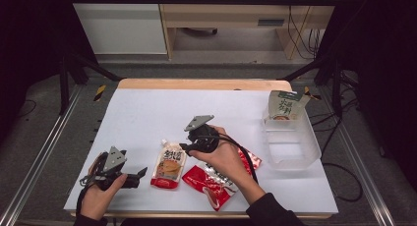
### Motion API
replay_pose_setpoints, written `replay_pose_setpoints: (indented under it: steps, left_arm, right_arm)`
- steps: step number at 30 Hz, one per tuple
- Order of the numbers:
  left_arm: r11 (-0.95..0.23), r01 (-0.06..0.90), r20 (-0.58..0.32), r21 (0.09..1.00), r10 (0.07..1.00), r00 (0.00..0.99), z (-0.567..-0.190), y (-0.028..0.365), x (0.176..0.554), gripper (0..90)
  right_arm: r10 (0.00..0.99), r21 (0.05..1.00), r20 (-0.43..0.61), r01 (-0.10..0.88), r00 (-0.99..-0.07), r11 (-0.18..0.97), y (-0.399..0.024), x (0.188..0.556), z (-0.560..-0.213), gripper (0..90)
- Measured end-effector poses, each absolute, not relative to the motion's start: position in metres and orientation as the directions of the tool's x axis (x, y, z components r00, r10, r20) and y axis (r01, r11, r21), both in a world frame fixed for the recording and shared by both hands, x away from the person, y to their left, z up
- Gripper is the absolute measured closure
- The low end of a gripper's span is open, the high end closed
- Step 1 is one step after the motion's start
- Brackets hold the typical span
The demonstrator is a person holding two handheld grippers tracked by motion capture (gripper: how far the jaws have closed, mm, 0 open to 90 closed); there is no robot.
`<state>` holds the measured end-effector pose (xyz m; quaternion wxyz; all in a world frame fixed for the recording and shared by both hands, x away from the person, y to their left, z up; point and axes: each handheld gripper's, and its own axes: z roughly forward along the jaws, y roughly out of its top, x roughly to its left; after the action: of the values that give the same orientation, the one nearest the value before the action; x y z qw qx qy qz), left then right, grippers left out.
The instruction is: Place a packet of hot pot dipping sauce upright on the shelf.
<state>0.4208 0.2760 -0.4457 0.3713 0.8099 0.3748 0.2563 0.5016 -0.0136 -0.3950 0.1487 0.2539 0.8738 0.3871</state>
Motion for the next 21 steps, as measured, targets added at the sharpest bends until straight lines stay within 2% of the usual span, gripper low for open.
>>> replay_pose_setpoints:
  steps: [9, 21]
  left_arm:
    - [-0.441, 0.419, 0.134, 0.794, 0.799, 0.586, -0.446, 0.277, 0.422, 4.9]
    - [-0.441, 0.419, 0.131, 0.794, 0.797, 0.590, -0.446, 0.276, 0.423, 5.1]
  right_arm:
    - [0.569, 0.705, -0.015, 0.395, -0.822, 0.589, 0.009, 0.514, -0.434, 55.6]
    - [0.590, 0.672, 0.027, 0.451, -0.807, 0.587, 0.020, 0.527, -0.464, 57.4]
